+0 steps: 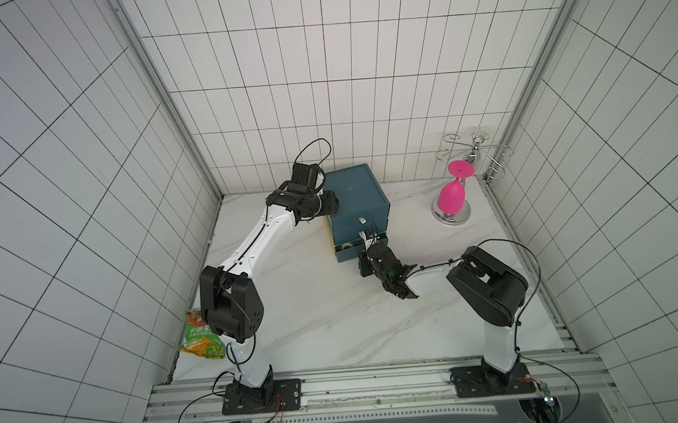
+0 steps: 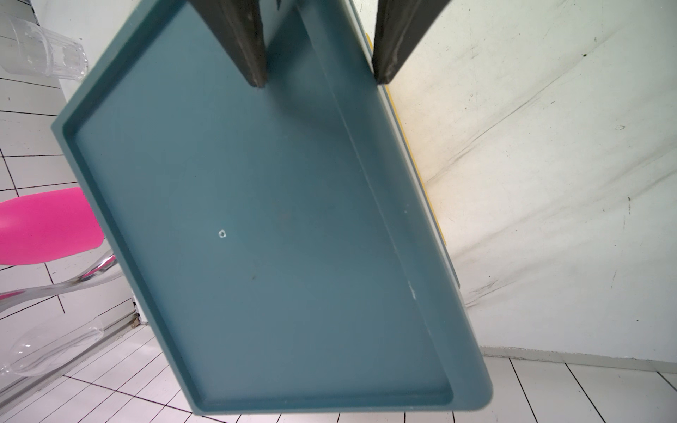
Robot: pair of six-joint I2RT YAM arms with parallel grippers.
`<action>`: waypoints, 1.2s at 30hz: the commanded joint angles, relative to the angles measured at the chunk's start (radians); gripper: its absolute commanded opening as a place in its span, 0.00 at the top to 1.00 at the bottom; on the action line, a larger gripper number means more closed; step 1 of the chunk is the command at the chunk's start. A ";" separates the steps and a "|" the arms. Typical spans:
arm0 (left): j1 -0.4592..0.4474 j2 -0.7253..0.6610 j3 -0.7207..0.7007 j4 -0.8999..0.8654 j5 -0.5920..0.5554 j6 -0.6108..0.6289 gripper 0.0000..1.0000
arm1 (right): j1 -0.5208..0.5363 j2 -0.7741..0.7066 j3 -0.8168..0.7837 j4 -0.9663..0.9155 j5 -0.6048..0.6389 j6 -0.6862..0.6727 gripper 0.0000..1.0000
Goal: Place the transparent tape into the drawer according to color
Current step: Close the drawer in the storage box.
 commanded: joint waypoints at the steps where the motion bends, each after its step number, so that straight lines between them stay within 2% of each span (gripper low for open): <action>1: -0.006 0.044 -0.009 -0.100 0.022 0.025 0.51 | -0.015 0.021 0.042 0.061 0.009 -0.011 0.69; 21: -0.008 0.032 -0.015 -0.106 0.033 0.033 0.53 | -0.028 0.078 0.104 0.080 -0.025 -0.015 0.70; 27: -0.008 0.028 -0.016 -0.105 0.031 0.033 0.52 | -0.028 0.038 0.074 0.065 -0.036 -0.003 0.68; 31: -0.007 0.008 -0.022 -0.091 0.028 0.028 0.41 | -0.026 -0.045 0.020 0.007 -0.051 0.019 0.62; 36: -0.005 -0.057 -0.043 -0.052 0.026 0.014 0.16 | -0.021 -0.177 -0.057 -0.112 -0.095 0.050 0.46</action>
